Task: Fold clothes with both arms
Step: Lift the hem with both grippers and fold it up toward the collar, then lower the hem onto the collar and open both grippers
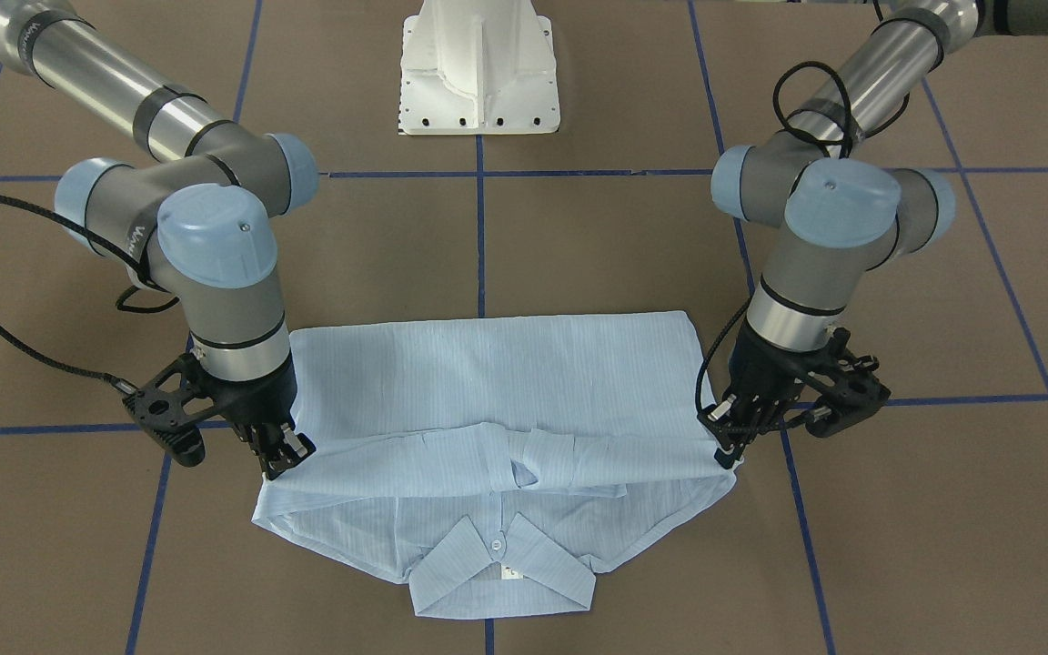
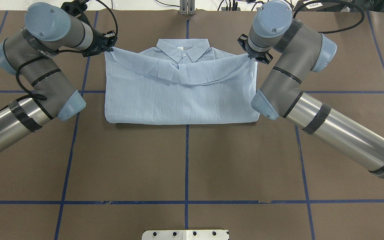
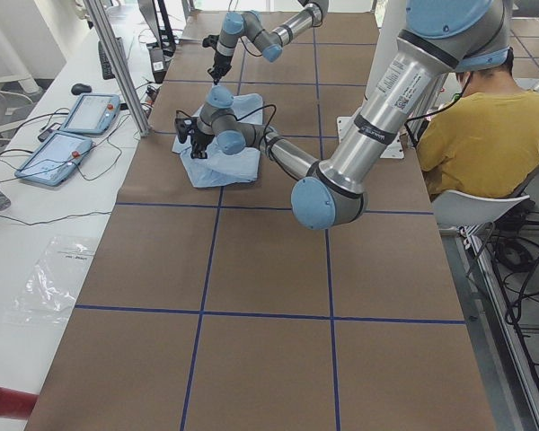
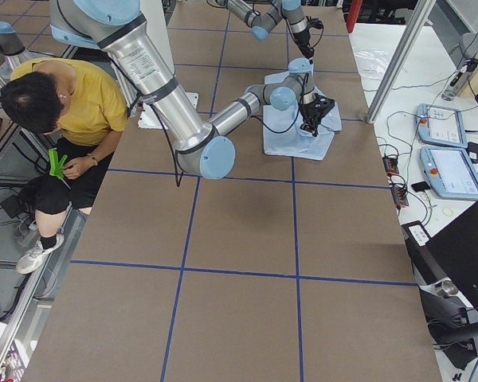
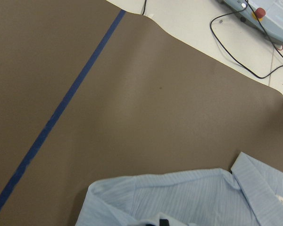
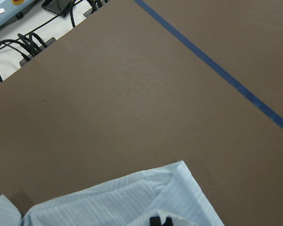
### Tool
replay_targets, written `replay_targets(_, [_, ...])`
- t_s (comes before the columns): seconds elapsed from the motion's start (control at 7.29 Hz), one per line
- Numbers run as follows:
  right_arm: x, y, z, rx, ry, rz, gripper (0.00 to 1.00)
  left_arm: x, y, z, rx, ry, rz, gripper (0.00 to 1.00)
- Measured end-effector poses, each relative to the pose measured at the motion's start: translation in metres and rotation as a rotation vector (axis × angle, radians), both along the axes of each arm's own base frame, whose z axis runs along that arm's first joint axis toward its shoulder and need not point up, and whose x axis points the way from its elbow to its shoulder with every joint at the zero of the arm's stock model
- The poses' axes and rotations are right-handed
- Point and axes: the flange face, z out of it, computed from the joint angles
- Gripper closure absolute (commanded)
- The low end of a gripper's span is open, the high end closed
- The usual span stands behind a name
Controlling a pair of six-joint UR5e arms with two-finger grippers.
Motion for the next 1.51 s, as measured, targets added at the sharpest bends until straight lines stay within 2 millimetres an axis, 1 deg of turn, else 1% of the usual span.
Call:
replay_targets(0.14, [-0.01, -0.01, 0.01, -0.007, 0.012, -0.005, 1.0, 0.012, -0.015, 0.021, 0.004, -0.008, 0.001, 1.0])
replay_targets(0.27, [-0.016, -0.016, 0.021, -0.012, 0.033, -0.018, 1.0, 0.02, -0.025, 0.035, 0.005, -0.021, 0.005, 1.0])
replay_targets(0.41, [-0.019, -0.019, 0.031, -0.013, 0.054, -0.035, 1.0, 0.024, -0.029, 0.043, 0.006, -0.03, 0.009, 1.0])
replay_targets(0.55, [-0.018, -0.022, 0.037, -0.01, 0.069, -0.047, 1.0, 0.027, -0.031, 0.046, 0.005, -0.033, 0.011, 1.0])
replay_targets(0.82, [-0.01, -0.029, 0.041, 0.001, 0.086, -0.058, 1.0, 0.029, -0.034, 0.043, 0.008, -0.033, 0.011, 1.0])
replay_targets(0.96, [-0.007, -0.031, 0.043, 0.002, 0.09, -0.061, 0.74, 0.031, -0.036, 0.042, 0.007, -0.034, 0.011, 0.97])
replay_targets(1.1, [-0.006, -0.031, 0.045, 0.001, 0.093, -0.064, 0.64, 0.033, -0.038, 0.042, 0.003, -0.037, 0.012, 0.7])
replay_targets(1.24, [-0.007, -0.031, 0.046, 0.0, 0.095, -0.067, 0.43, 0.035, -0.04, 0.042, 0.0, -0.039, 0.012, 0.64])
replay_targets(1.37, [-0.01, -0.031, 0.046, 0.0, 0.095, -0.071, 0.35, 0.036, -0.041, 0.042, -0.001, -0.04, 0.012, 0.64])
replay_targets(1.51, [-0.013, -0.03, 0.046, 0.007, 0.088, -0.075, 0.24, 0.036, -0.041, 0.041, 0.0, -0.039, 0.011, 0.62])
